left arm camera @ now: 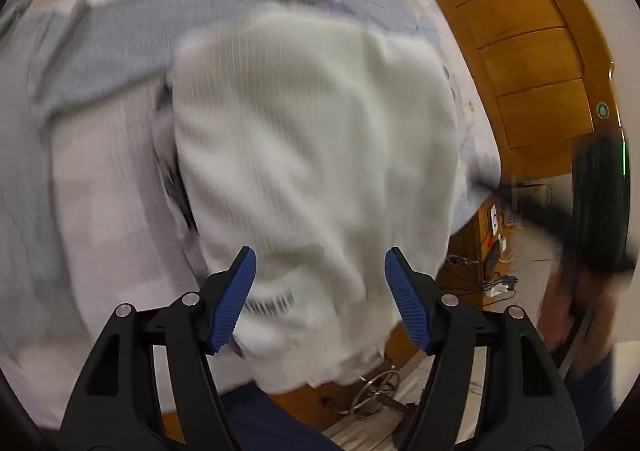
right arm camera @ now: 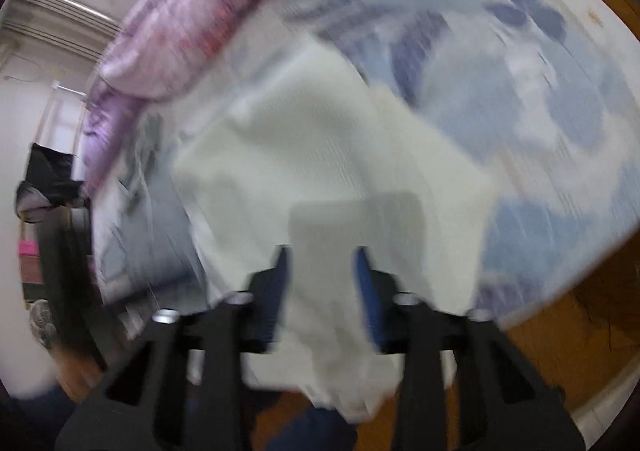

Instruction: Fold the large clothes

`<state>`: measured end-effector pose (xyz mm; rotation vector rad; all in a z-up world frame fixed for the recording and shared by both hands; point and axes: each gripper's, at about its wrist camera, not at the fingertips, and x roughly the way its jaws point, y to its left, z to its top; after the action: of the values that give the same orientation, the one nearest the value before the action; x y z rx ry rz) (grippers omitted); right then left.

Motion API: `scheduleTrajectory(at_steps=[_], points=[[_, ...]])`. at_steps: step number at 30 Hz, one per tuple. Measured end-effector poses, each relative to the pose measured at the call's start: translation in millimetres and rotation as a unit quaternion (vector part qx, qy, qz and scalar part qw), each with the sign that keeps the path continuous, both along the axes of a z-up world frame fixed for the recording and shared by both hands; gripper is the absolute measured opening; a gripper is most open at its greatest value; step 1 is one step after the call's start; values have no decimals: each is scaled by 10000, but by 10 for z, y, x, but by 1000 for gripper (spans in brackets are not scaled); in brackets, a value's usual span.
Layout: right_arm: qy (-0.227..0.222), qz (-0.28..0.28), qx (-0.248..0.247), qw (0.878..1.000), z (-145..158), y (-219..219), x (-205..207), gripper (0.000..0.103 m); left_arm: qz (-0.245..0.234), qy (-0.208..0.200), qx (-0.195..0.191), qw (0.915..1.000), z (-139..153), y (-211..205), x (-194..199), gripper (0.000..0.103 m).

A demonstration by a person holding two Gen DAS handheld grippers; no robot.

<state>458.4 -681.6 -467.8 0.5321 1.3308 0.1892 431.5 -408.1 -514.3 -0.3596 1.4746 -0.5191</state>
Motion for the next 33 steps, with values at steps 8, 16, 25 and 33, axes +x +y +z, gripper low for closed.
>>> scheduleTrajectory(at_steps=[8,16,25,33], points=[[224,352,-743,9964,-591,189,757,3,-94,164,411,9990,-588,-298,-348,68],[415,257,-860,9951,-734,185,804,3,-44,169,246,9995,-608,-287,-396,68],[521,464,-1437,9872,-229,482,-270,24,822,139,237,9962,-311,405,-452,73],[1455,498,-1959,9685,-1072,423,-1063,22,1749,59,776,9815,-5,1239,-654,73]])
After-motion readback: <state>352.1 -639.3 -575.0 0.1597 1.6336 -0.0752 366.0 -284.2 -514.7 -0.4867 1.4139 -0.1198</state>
